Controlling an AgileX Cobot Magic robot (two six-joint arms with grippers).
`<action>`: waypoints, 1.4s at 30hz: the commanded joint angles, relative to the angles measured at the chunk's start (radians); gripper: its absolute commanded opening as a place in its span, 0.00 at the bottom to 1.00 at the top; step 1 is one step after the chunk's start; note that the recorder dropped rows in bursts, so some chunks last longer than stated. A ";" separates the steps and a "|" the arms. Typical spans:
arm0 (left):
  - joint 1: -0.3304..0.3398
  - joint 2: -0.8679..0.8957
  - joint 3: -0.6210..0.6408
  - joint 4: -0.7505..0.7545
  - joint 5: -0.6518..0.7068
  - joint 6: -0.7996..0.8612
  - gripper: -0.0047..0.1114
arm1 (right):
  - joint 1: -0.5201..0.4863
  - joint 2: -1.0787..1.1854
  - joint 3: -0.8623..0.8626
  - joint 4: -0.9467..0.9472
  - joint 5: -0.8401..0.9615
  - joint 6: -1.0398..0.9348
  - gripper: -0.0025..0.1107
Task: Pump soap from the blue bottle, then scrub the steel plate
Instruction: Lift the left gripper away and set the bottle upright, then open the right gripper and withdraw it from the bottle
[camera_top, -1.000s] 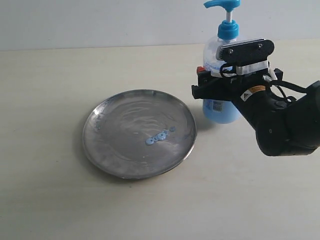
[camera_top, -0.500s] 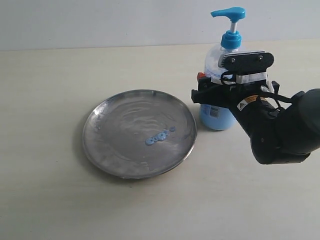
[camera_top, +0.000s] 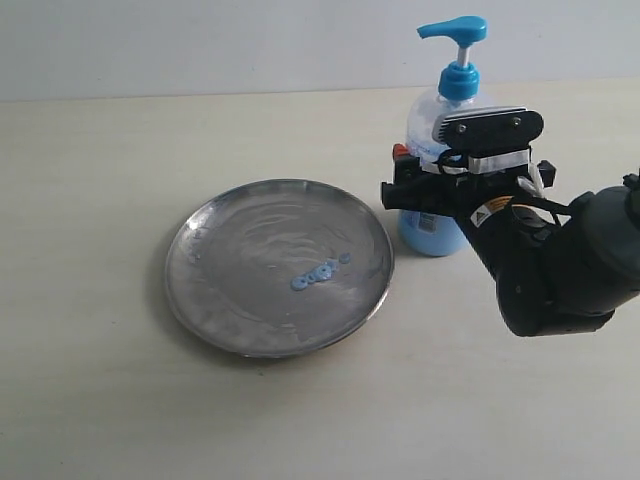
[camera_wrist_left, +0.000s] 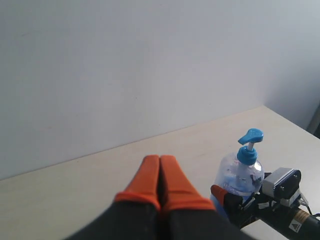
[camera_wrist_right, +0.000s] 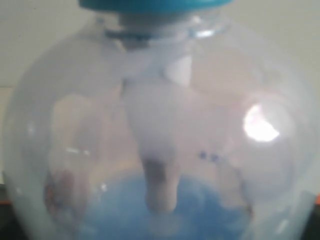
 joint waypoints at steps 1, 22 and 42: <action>0.002 -0.024 0.013 -0.006 -0.014 -0.004 0.05 | 0.000 -0.012 -0.012 -0.026 -0.093 -0.033 0.73; 0.002 -0.024 0.013 -0.014 0.013 -0.004 0.05 | 0.000 -0.128 -0.012 -0.032 0.004 -0.038 0.90; 0.002 -0.024 0.013 -0.011 0.015 -0.004 0.05 | 0.000 -0.447 -0.012 0.177 0.509 -0.257 0.90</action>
